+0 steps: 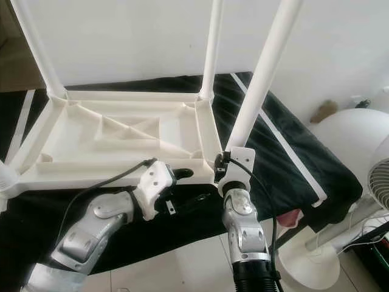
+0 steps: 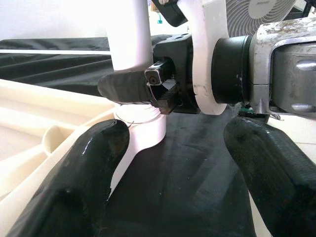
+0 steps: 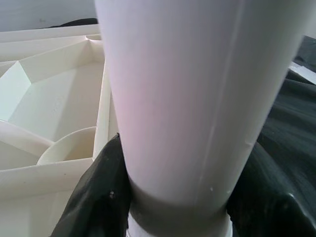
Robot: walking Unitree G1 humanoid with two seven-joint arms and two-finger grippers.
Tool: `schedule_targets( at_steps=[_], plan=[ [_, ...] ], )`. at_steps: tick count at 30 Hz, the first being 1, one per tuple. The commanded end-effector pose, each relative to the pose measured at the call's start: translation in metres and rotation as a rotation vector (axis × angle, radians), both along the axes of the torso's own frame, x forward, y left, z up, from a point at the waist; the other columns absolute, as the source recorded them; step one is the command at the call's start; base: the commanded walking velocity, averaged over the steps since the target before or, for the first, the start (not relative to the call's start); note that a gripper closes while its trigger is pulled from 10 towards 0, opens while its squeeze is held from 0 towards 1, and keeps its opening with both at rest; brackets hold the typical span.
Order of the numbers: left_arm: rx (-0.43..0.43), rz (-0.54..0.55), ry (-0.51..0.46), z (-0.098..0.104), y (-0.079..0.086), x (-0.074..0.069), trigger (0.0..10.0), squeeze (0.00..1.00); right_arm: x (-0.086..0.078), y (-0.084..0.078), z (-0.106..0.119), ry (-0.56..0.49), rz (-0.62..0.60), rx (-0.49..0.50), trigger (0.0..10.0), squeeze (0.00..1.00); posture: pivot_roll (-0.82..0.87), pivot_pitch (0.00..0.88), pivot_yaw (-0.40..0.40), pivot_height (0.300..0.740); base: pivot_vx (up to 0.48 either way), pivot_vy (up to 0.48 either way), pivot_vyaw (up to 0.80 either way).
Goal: Building children table
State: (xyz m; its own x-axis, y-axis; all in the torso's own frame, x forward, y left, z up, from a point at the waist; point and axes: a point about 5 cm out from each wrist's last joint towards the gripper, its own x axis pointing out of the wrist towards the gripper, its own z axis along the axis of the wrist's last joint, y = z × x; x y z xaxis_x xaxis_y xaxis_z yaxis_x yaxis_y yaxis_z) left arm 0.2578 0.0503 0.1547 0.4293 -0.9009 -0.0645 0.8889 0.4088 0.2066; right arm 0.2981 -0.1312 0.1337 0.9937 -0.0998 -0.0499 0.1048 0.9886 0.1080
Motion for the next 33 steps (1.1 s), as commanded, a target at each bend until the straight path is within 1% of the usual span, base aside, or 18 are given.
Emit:
schedule_targets(
  at_steps=[1, 2, 3, 8, 9, 10, 14, 16, 17, 19, 20, 21, 22, 24, 26, 28, 31, 33],
  plan=[
    [-0.004, 0.01, 0.011, -0.001, 0.001, -0.002, 10.0, 0.0, -0.007, -0.002, -0.011, 0.049, -0.041, 0.016, 10.0, 0.0, -0.02, 0.05, -0.045, 0.74, 0.0, 0.0, 0.0],
    [-0.003, 0.011, 0.011, -0.001, 0.001, -0.002, 10.0, 0.0, -0.007, -0.003, -0.012, 0.049, -0.043, 0.017, 10.0, 0.0, -0.02, 0.051, -0.043, 0.74, 0.0, 0.0, 0.0],
    [-0.003, 0.011, 0.011, -0.001, 0.001, -0.001, 10.0, 0.0, -0.008, -0.003, -0.012, 0.048, -0.044, 0.019, 10.0, 1.0, -0.02, 0.054, -0.04, 0.74, 0.0, 0.0, 0.0],
    [-0.003, 0.007, 0.011, 0.001, 0.002, -0.002, 10.0, 0.0, -0.01, 0.0, -0.007, 0.021, -0.016, 0.025, 10.0, 1.0, -0.03, 0.058, -0.036, 0.74, 0.0, 0.0, 0.0],
    [-0.002, 0.004, 0.012, 0.001, 0.002, -0.002, 10.0, 0.0, -0.011, 0.0, -0.007, 0.017, -0.011, 0.018, 10.0, 1.0, -0.03, 0.06, -0.034, 0.74, 0.0, 0.0, 0.0],
    [0.0, -0.003, 0.015, -0.001, 0.001, -0.003, 10.0, 0.0, -0.012, -0.002, -0.006, -0.005, 0.015, -0.032, 10.0, 1.0, -0.03, 0.061, -0.028, 0.74, 0.0, 0.0, 0.0],
    [0.003, -0.008, 0.017, -0.001, 0.0, -0.003, 10.0, 0.0, -0.013, -0.004, -0.007, -0.01, 0.036, -0.048, 10.0, 1.0, -0.04, 0.06, -0.025, 0.74, 0.0, 0.0, 0.0],
    [0.004, -0.015, 0.019, -0.001, -0.001, -0.003, 10.0, 0.0, -0.013, -0.007, -0.007, -0.009, 0.07, -0.065, 10.0, 1.0, -0.05, 0.071, -0.018, 0.74, 0.0, 0.0, 0.0],
    [0.004, -0.022, 0.021, -0.001, -0.002, -0.003, 10.0, 0.0, -0.013, -0.01, -0.007, -0.015, 0.128, -0.072, 10.0, 1.0, -0.05, 0.074, -0.013, 0.74, 0.0, 0.0, 0.0],
    [0.004, -0.025, 0.024, -0.001, -0.002, -0.003, 10.0, 0.0, -0.013, -0.01, -0.006, -0.025, 0.164, -0.07, 10.0, 1.0, -0.06, 0.074, -0.01, 0.74, 0.0, 0.0, 0.0],
    [0.007, -0.029, 0.025, -0.002, -0.002, -0.003, 10.0, 0.0, -0.013, -0.011, -0.007, -0.026, 0.192, -0.07, 10.0, 0.15, -0.06, 0.075, -0.005, 0.74, 0.0, 0.0, 0.0],
    [0.007, -0.029, 0.025, -0.002, -0.002, -0.003, 10.0, 0.0, -0.013, -0.011, -0.007, -0.026, 0.192, -0.07, 10.0, 0.15, -0.06, 0.075, -0.005, 0.74, 0.0, 0.0, 0.0],
    [0.009, -0.043, 0.025, -0.002, -0.004, -0.004, 10.0, 0.0, -0.012, -0.015, -0.007, -0.038, 0.271, -0.1, 10.0, 0.0, -0.07, 0.078, 0.003, 0.74, 0.0, 0.0, 0.0],
    [0.01, -0.052, 0.024, -0.001, -0.005, -0.004, 10.0, 0.0, -0.012, -0.017, -0.006, -0.048, 0.32, -0.121, 10.0, 0.0, -0.07, 0.078, 0.003, 0.74, 0.0, 0.0, 0.0],
    [0.01, -0.053, 0.024, -0.001, -0.005, -0.004, 10.0, 0.0, -0.012, -0.017, -0.006, -0.051, 0.327, -0.124, 10.0, 0.0, -0.07, 0.078, 0.003, 0.74, 0.0, 0.0, 0.0],
    [0.011, -0.059, 0.024, 0.0, -0.005, -0.003, 10.0, 0.0, -0.009, -0.025, -0.002, -0.075, 0.338, -0.147, 10.0, 0.0, -0.08, 0.087, 0.014, 0.74, 0.0, 0.0, 0.0],
    [0.023, -0.086, 0.016, 0.001, -0.006, -0.004, 10.0, 0.0, -0.006, -0.03, 0.003, -0.096, 0.442, -0.188, 10.0, 0.0, -0.08, 0.093, 0.016, 0.74, 0.0, 0.0, 0.0],
    [0.025, -0.089, 0.013, 0.001, -0.006, -0.004, 10.0, 0.0, -0.005, -0.031, 0.003, -0.098, 0.471, -0.195, 10.0, 0.0, -0.08, 0.093, 0.016, 0.74, 0.0, 0.0, 0.0]
  ],
)
